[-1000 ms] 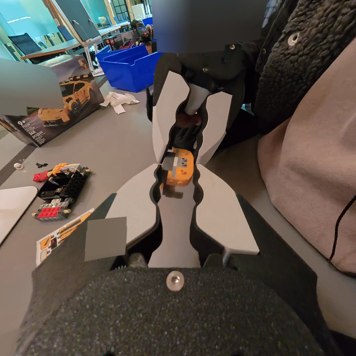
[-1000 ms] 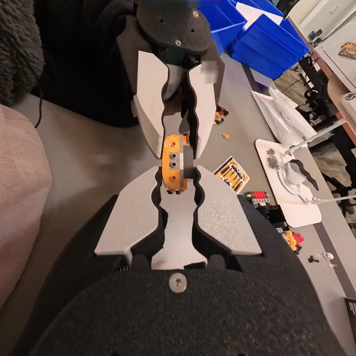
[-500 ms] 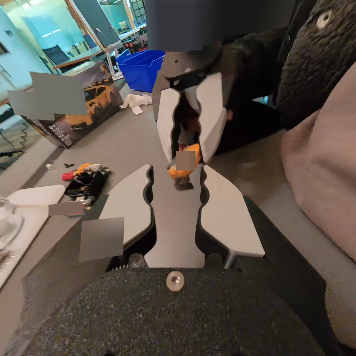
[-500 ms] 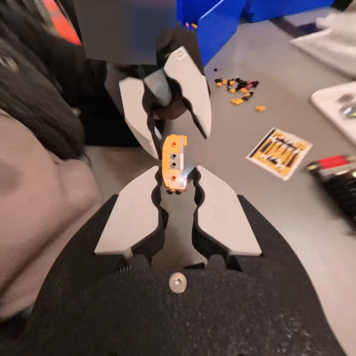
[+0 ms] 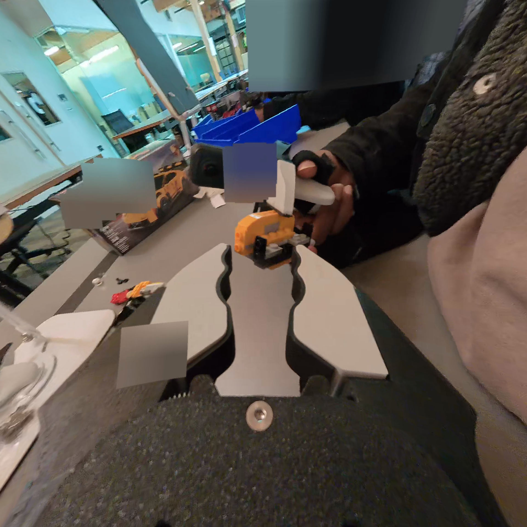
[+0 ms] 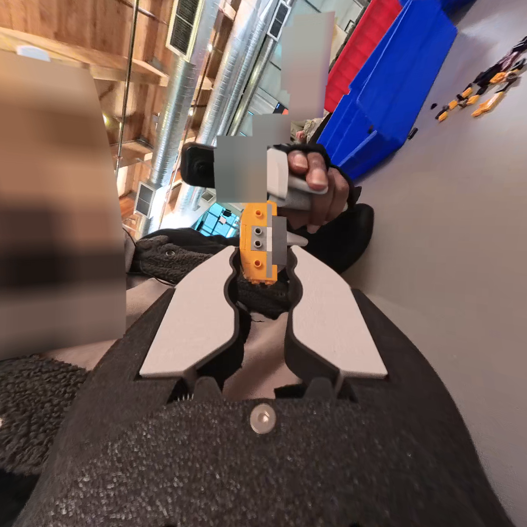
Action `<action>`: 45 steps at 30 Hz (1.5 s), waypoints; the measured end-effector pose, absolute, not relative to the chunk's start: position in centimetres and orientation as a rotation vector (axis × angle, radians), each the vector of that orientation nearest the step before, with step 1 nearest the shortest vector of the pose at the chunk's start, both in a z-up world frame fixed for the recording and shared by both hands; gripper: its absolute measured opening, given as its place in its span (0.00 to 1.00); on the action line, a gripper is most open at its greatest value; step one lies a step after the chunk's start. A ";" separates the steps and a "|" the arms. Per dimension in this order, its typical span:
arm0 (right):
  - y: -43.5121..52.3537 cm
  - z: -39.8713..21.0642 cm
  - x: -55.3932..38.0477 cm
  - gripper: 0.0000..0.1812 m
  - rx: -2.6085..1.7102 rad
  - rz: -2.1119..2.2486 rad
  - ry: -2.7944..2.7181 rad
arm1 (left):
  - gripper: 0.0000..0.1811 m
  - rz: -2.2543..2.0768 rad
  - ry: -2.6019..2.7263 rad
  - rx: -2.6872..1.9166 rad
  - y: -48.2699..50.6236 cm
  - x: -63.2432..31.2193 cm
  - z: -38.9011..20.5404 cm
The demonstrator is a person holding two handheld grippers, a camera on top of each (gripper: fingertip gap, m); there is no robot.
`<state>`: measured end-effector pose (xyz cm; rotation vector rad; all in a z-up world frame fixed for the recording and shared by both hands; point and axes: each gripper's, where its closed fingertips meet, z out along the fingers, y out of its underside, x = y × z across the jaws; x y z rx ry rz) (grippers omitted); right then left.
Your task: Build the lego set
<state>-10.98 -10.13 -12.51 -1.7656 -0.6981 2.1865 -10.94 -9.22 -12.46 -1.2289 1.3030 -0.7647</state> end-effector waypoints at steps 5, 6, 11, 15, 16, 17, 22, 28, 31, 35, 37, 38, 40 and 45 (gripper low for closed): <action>-11.4 -11.7 -10.5 0.17 -1.728 2.209 -0.705 | 0.18 -0.906 1.271 -1.212 -10.5 -10.5 -11.5; -11.5 -11.6 -10.4 0.17 -1.719 2.220 -0.687 | 0.18 -0.933 1.257 -1.213 -10.6 -10.5 -11.4; -10.7 -12.3 -9.8 0.17 -1.745 2.154 -0.607 | 0.18 -1.072 1.195 -1.290 -10.4 -10.1 -11.9; -8.4 -13.7 -8.5 0.19 -1.782 1.780 -0.681 | 0.18 -1.250 1.071 -1.425 -8.9 -10.2 -12.9; -7.9 -14.3 -8.2 0.19 -1.795 1.632 -0.742 | 0.18 -1.299 1.035 -1.456 -8.5 -10.2 -13.2; -7.6 -14.6 -8.1 0.19 -1.805 1.520 -0.798 | 0.18 -1.337 1.012 -1.481 -8.3 -10.3 -13.4; -7.5 -15.1 -9.1 0.10 -1.837 1.514 -0.920 | 0.18 -1.459 0.958 -1.493 -7.6 -10.3 -13.4; -8.1 -14.3 -10.4 0.15 -1.867 1.753 -0.924 | 0.17 -1.433 0.981 -1.446 -7.9 -10.6 -12.8; -8.4 -14.2 -11.3 0.08 -1.873 1.713 -0.985 | 0.16 -1.439 0.971 -1.421 -7.9 -10.9 -12.4; -5.9 -13.3 -10.4 0.05 -1.969 1.418 -1.109 | 0.17 -1.324 0.951 -1.453 -6.4 -11.9 -12.9; -3.2 -13.7 -9.3 0.05 -2.120 1.150 -1.225 | 0.20 -1.198 0.940 -1.535 -4.8 -12.7 -14.2; -1.5 -14.2 -8.7 0.05 -2.214 1.018 -1.261 | 0.20 -1.131 0.935 -1.575 -4.0 -13.1 -15.0; 1.5 -16.0 -7.7 0.05 -2.419 0.799 -1.293 | 0.19 -1.010 0.951 -1.640 -3.1 -13.5 -16.6; 3.0 -22.5 -6.7 0.05 -2.739 0.479 -1.343 | 0.19 -0.739 1.068 -1.694 -2.6 -13.9 -19.2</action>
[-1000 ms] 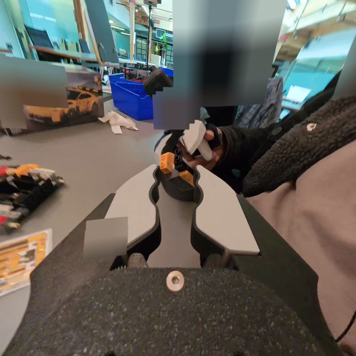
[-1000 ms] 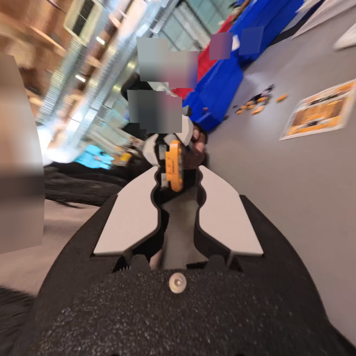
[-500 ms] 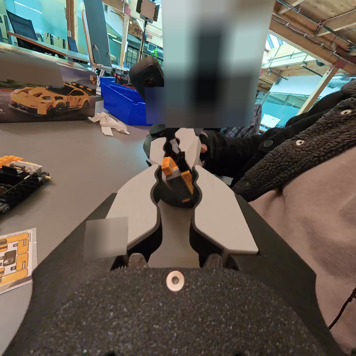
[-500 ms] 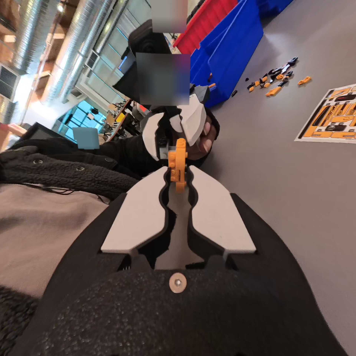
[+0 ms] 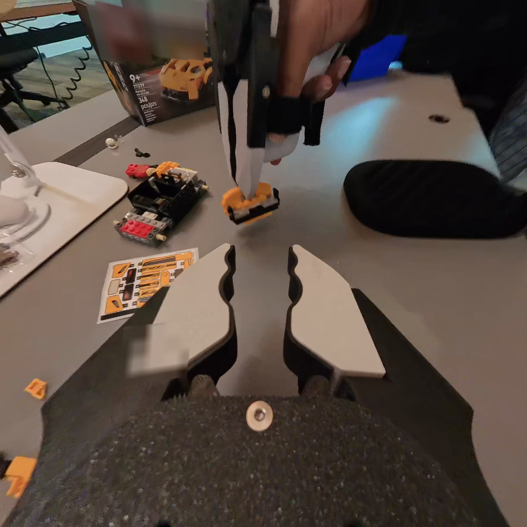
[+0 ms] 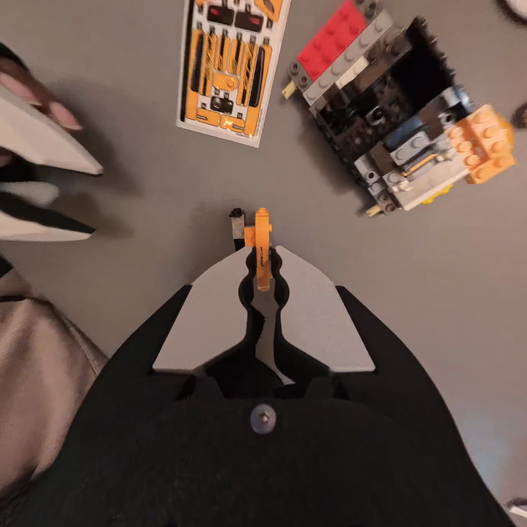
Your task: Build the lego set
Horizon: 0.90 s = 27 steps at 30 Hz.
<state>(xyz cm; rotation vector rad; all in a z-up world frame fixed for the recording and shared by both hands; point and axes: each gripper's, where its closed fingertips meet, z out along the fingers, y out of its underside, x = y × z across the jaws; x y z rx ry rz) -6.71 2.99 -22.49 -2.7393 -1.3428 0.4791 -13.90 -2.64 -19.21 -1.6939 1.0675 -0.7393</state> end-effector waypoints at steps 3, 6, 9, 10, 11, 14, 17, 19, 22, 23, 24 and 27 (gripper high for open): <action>2.3 -24.0 -7.6 0.05 -2.732 0.463 -1.349 | 0.19 -0.677 1.112 -1.695 -2.7 -13.9 -19.8; 1.7 -23.8 -7.7 0.07 -2.686 0.464 -1.367 | 0.19 -0.661 1.131 -1.698 -2.8 -13.8 -20.0; 1.0 -22.1 -8.1 0.12 -2.550 0.595 -1.394 | 0.19 -0.646 1.133 -1.697 -2.7 -13.9 -19.9; 1.4 -21.5 -7.9 0.13 -2.457 0.587 -1.418 | 0.19 -0.642 1.130 -1.692 -2.7 -14.0 -19.8; 1.7 -21.1 -7.3 0.14 -2.334 0.550 -1.482 | 0.19 -0.642 1.126 -1.690 -2.7 -14.1 -19.7; 0.9 -22.0 -5.8 0.17 -2.135 0.620 -1.558 | 0.19 -0.658 1.107 -1.702 -2.6 -14.1 -19.7; -0.4 -23.1 -6.3 0.21 -2.161 0.873 -1.399 | 0.18 -0.669 1.104 -1.732 -2.4 -14.1 -20.3; -1.4 -23.1 -7.2 0.21 -2.109 0.919 -1.392 | 0.18 -0.662 1.106 -1.745 -2.3 -14.1 -20.6; -4.4 -22.0 -8.9 0.21 -1.980 0.983 -1.488 | 0.18 -0.650 1.091 -1.741 -2.2 -14.2 -20.4; -4.8 -21.1 -9.4 0.21 -1.926 0.993 -1.481 | 0.18 -0.644 1.075 -1.734 -2.0 -14.4 -20.2; -4.7 -19.9 -9.7 0.19 -1.859 1.008 -1.456 | 0.17 -0.638 1.055 -1.726 -1.7 -14.5 -19.8; 0.6 -14.1 -9.5 0.14 -1.622 0.843 -1.242 | 0.12 -0.623 0.957 -1.678 -0.5 -15.2 -17.9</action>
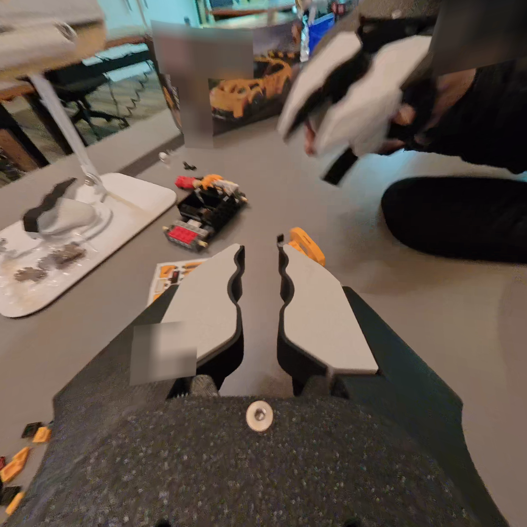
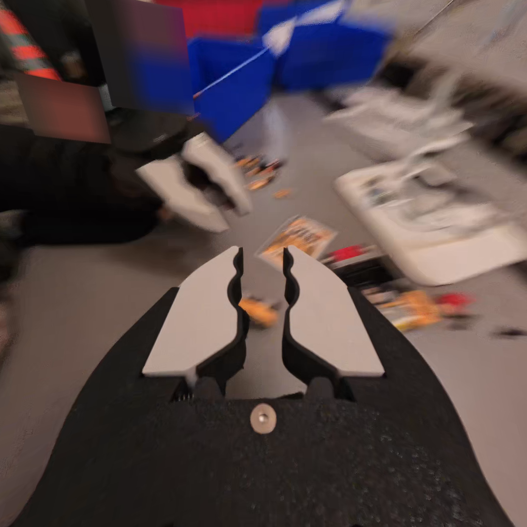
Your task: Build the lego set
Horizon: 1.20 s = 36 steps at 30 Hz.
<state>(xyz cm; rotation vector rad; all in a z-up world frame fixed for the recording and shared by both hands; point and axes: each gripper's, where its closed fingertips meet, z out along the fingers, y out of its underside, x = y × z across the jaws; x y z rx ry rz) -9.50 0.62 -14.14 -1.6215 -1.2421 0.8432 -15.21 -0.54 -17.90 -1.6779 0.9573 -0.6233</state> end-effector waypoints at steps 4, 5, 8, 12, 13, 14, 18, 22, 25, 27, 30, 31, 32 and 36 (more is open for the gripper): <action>13.9 -5.4 -6.3 0.27 -1.360 0.205 -0.965 | 0.09 -0.611 0.893 -1.658 0.4 -15.9 -17.0; 16.7 -3.9 -6.2 0.34 -1.338 0.121 -0.941 | 0.09 -0.609 0.897 -1.661 0.4 -16.0 -17.2; 24.1 -1.7 -6.9 0.51 -1.342 -0.030 -0.921 | 0.09 -0.589 0.915 -1.673 0.2 -16.1 -17.8; 29.4 -1.0 -7.6 0.59 -1.381 -0.083 -0.881 | 0.09 -0.577 0.935 -1.677 0.0 -16.2 -18.1; 29.9 -1.1 -7.8 0.59 -1.388 -0.077 -0.877 | 0.09 -0.584 0.939 -1.676 0.0 -16.1 -18.1; 30.2 -1.2 -7.9 0.59 -1.382 -0.068 -0.865 | 0.09 -0.596 0.943 -1.676 -0.1 -16.0 -18.1; 30.4 -1.1 -7.9 0.56 -1.334 -0.035 -0.813 | 0.09 -0.606 0.985 -1.674 -0.5 -15.7 -18.3; 30.4 0.1 -6.5 0.35 -1.318 0.000 -0.740 | 0.08 -0.585 1.029 -1.668 -1.0 -15.5 -18.6; 30.0 0.6 -5.7 0.29 -1.287 -0.061 -0.733 | 0.08 -0.576 1.041 -1.662 -1.1 -15.5 -18.6; 29.3 1.1 -5.7 0.37 -1.246 -0.089 -0.727 | 0.08 -0.584 1.035 -1.669 -1.1 -15.5 -18.7; 28.4 2.0 -6.8 0.40 -1.176 -0.114 -0.777 | 0.08 -0.605 1.029 -1.684 -1.0 -15.4 -18.9; 28.6 1.6 -7.3 0.41 -1.203 -0.107 -0.801 | 0.08 -0.605 1.030 -1.689 -1.0 -15.4 -19.0; 29.1 0.9 -7.8 0.42 -1.247 -0.094 -0.823 | 0.08 -0.602 1.033 -1.691 -1.0 -15.4 -19.1; 30.1 -0.3 -8.4 0.41 -1.304 -0.052 -0.815 | 0.08 -0.592 1.035 -1.690 -1.0 -15.5 -19.1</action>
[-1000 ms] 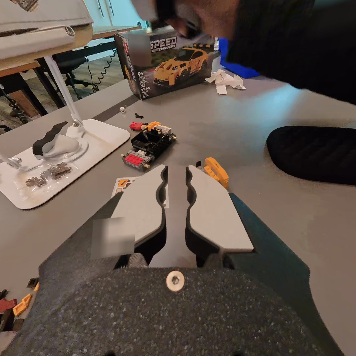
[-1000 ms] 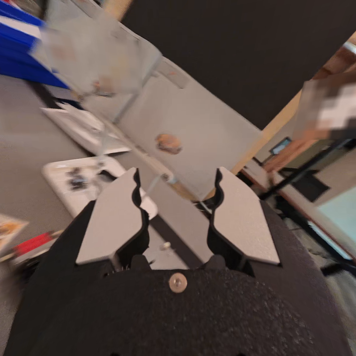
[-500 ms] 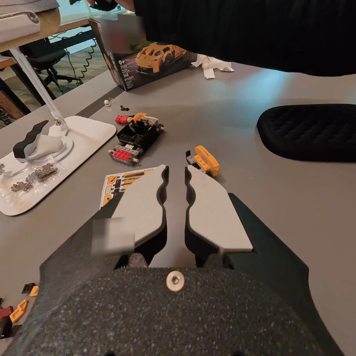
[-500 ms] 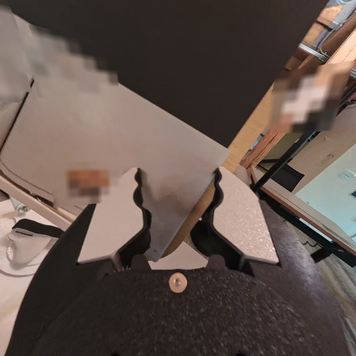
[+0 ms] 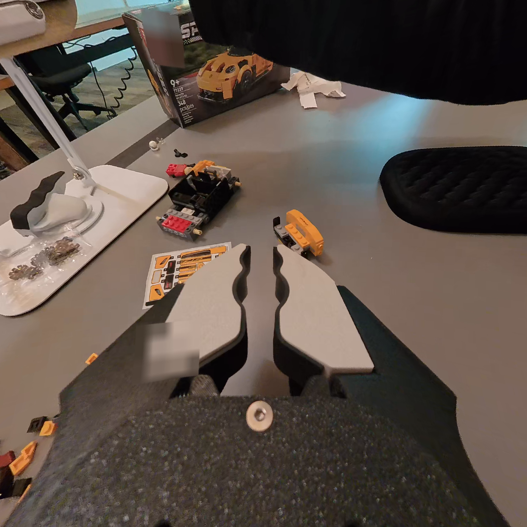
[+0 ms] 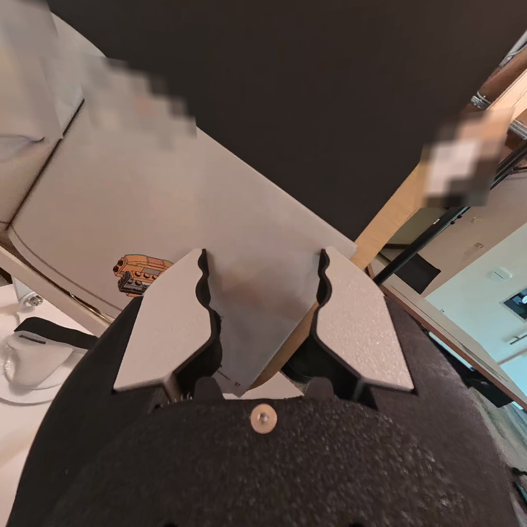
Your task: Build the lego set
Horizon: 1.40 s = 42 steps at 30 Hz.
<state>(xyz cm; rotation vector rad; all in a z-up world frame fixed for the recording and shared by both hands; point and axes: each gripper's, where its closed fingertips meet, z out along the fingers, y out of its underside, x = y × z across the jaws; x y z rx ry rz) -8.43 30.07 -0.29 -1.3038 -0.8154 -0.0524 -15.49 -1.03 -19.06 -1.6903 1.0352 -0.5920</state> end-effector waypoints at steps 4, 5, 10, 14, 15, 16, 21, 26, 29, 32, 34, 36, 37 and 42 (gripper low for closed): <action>29.9 -0.7 -8.5 0.24 -1.320 -0.035 -0.822 | 0.08 -0.606 1.029 -1.695 -1.0 -15.5 -19.1; 29.9 -0.7 -8.5 0.20 -1.328 -0.034 -0.821 | 0.08 -0.603 1.031 -1.692 -1.0 -15.5 -19.1; 29.7 -1.0 -8.6 0.00 -1.338 -0.028 -0.834 | 0.08 -0.600 1.030 -1.696 -1.0 -15.5 -19.1; 28.8 0.4 -7.9 0.00 -1.271 -0.052 -0.790 | 0.07 -0.597 1.029 -1.700 -1.0 -15.5 -19.2; 28.5 1.1 -7.6 0.02 -1.238 -0.074 -0.779 | 0.07 -0.599 1.029 -1.701 -1.0 -15.5 -19.2; 28.6 1.5 -7.6 0.17 -1.232 -0.087 -0.775 | 0.07 -0.600 1.030 -1.702 -1.0 -15.5 -19.3; 30.6 0.0 -8.3 0.43 -1.351 -0.059 -0.816 | 0.07 -0.592 1.038 -1.705 -1.0 -15.5 -19.4; 30.5 -0.5 -8.7 0.23 -1.361 -0.025 -0.804 | 0.07 -0.600 1.035 -1.710 -1.0 -15.5 -19.5; 30.3 -0.7 -8.8 0.12 -1.361 -0.023 -0.812 | 0.07 -0.597 1.041 -1.707 -1.1 -15.5 -19.5; 30.2 -1.0 -9.1 0.00 -1.363 -0.004 -0.821 | 0.07 -0.600 1.041 -1.710 -1.1 -15.5 -19.5; 30.1 -0.9 -9.0 0.00 -1.361 -0.006 -0.822 | 0.07 -0.602 1.041 -1.710 -1.1 -15.5 -19.5; 29.8 0.0 -8.5 0.00 -1.326 -0.024 -0.786 | 0.07 -0.602 1.041 -1.709 -1.1 -15.5 -19.5; 29.6 0.8 -8.1 0.03 -1.287 -0.044 -0.759 | 0.07 -0.602 1.041 -1.709 -1.1 -15.5 -19.5; 31.0 0.4 -8.0 0.39 -1.356 -0.018 -0.777 | 0.07 -0.605 1.048 -1.713 -1.1 -15.4 -19.6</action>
